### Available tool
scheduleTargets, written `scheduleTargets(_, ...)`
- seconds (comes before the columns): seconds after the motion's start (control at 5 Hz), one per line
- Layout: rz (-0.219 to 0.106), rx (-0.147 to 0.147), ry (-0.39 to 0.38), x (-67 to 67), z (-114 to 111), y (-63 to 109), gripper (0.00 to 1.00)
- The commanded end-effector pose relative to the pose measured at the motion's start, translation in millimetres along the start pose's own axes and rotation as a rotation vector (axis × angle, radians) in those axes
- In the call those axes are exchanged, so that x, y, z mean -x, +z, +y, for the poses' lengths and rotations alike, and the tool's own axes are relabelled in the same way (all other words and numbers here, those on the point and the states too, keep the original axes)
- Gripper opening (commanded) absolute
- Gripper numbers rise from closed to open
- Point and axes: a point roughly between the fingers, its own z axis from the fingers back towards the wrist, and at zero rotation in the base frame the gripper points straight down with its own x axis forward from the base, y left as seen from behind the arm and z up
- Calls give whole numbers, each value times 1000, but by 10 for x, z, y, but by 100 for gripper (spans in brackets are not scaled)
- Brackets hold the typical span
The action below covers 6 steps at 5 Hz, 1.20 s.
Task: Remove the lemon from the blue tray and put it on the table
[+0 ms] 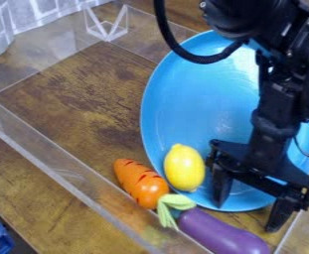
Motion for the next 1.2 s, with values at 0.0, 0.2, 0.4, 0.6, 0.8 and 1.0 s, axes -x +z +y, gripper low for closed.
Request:
scheduleTargets(0.0, -11, -8, 20, -26, -13, -6, 0)
scheduleTargets(0.2, -14, -9, 27, -36, -32, -18, 0)
scheduleTargets(0.4, -13, -10, 32, -26, -43, -46, 0)
scheduleTargets(0.6, -6, -27, 29, -26, 30, 26, 0)
scheduleTargets(0.8, -5, -46, 39, -17, 153, 151, 0)
scheduleTargets(1.0, -4, -63, 70, -22, 305, 213, 0)
